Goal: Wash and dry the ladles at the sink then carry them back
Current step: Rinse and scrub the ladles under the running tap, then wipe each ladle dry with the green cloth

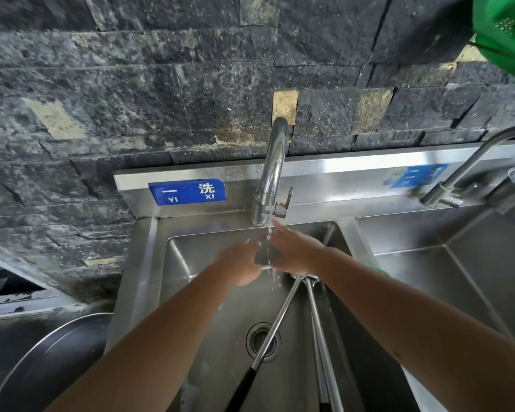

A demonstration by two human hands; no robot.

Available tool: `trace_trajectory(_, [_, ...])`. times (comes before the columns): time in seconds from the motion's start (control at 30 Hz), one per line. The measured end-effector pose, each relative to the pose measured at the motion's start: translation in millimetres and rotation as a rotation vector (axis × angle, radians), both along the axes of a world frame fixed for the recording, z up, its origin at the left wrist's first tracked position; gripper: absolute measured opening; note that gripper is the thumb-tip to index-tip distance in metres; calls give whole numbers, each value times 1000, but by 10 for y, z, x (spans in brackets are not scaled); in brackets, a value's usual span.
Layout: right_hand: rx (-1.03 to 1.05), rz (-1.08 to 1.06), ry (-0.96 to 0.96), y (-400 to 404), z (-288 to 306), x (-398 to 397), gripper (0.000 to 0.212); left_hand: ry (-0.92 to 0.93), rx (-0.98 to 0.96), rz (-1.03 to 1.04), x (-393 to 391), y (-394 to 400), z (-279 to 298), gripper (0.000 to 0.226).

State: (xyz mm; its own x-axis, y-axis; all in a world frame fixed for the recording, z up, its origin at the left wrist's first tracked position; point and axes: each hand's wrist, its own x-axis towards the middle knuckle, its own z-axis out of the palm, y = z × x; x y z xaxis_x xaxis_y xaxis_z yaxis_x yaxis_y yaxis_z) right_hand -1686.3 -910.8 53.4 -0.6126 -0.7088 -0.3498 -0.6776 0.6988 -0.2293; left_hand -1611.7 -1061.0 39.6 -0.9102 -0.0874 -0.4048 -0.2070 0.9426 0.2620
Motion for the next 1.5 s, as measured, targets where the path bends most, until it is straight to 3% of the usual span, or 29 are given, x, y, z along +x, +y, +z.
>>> trace_trajectory(0.07, [10,-31,-23,68,-143,151,54,10,33,11,184,24,-73,62])
trace_trajectory(0.2, [80,-68,-36,292,-335,487,83,-19,53,-10,502,24,-216,60])
trace_trajectory(0.3, [102,-148,-23,470,-357,674,90,-38,112,12,680,54,-297,55])
trace_trajectory(0.77, [218,-529,-13,1209,-275,1285,97,-155,353,-23,1036,359,-535,68])
trace_trajectory(1.17, [243,-633,178,1920,-625,659,98,-314,367,49,810,863,-1015,70])
trace_trajectory(1.5, [168,-581,157,2012,-1145,238,88,-324,301,135,245,957,-1609,65])
